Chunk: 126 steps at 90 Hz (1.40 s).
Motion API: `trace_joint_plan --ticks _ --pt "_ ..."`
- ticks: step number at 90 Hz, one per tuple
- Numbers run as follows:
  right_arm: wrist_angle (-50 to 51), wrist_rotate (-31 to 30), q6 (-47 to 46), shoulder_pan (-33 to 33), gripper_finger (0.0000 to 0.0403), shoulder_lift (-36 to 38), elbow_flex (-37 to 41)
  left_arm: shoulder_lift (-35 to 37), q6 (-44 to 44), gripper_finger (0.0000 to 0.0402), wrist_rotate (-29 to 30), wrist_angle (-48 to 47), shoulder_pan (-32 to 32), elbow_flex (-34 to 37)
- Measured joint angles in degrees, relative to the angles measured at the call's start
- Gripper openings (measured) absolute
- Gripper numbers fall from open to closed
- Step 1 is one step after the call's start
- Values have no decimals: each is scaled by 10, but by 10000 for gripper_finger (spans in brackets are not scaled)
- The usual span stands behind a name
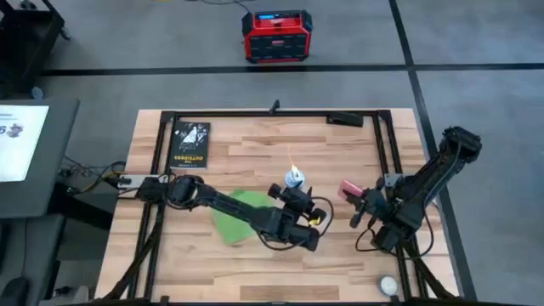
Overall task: Apply microfiber cloth
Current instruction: Spray the pink cellphone using the spray bottle
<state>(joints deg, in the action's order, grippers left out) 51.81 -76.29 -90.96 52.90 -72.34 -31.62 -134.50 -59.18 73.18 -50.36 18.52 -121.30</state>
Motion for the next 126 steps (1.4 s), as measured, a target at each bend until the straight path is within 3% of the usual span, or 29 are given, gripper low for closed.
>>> trace_joint_plan --ticks 15,36,53,67,84,107,126 --pt "0 0 0 0 12 0 0 1 -79 134 1 -56 15 0" --pt "0 0 0 0 12 0 0 1 -115 134 2 -91 52 0" --pt "-4 0 0 0 12 0 0 1 -201 134 39 -167 69 0" --pt "-5 -1 0 0 12 0 0 1 -155 134 75 -140 74 0" --pt "-4 -2 0 0 12 0 0 1 -117 134 64 -94 73 0" --pt "-6 -3 13 0 12 0 0 1 97 134 47 58 89 0" --pt "-11 -3 14 -1 12 0 0 1 132 134 50 64 76 0"
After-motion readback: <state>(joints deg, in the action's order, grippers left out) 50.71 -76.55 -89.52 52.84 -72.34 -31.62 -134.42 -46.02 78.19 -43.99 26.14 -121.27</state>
